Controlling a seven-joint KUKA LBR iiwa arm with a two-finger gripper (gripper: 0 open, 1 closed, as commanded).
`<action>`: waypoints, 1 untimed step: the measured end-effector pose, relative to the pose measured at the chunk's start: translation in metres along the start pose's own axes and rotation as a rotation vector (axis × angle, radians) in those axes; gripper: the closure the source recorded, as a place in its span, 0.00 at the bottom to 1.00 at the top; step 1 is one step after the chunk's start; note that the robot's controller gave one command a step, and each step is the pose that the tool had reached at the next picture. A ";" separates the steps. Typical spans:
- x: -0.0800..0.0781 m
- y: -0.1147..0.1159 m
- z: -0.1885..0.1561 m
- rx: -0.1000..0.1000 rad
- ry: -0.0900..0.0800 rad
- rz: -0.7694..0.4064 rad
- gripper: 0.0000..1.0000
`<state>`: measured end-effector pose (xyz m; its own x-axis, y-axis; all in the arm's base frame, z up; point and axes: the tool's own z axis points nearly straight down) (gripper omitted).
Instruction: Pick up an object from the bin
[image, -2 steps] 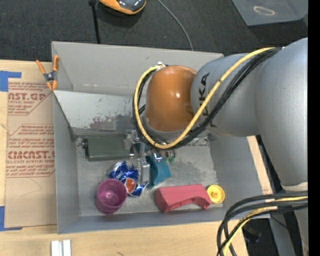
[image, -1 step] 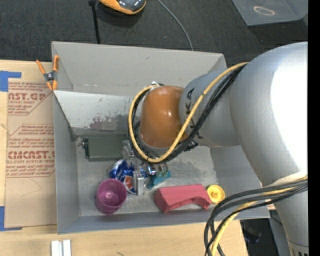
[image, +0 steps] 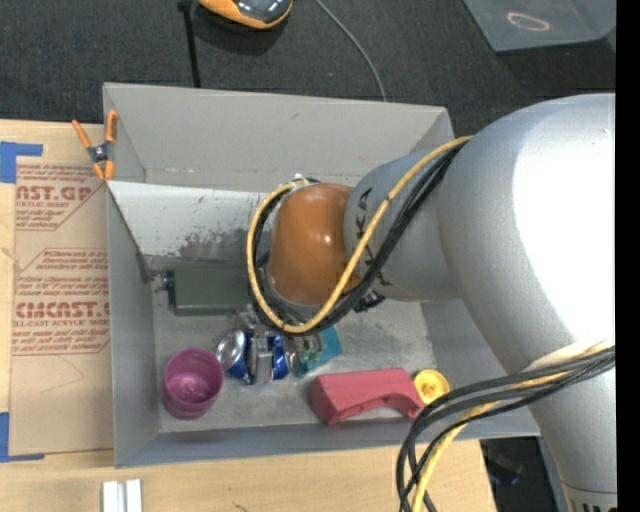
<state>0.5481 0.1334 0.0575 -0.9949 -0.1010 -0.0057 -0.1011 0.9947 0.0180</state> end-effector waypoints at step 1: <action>0.001 0.000 0.000 0.000 -0.001 0.006 1.00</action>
Offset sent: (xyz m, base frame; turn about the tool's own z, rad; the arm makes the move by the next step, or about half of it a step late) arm 0.0000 0.0000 0.0172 0.0000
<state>0.5476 0.1330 0.0579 -0.9955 -0.0948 -0.0069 -0.0950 0.9953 0.0185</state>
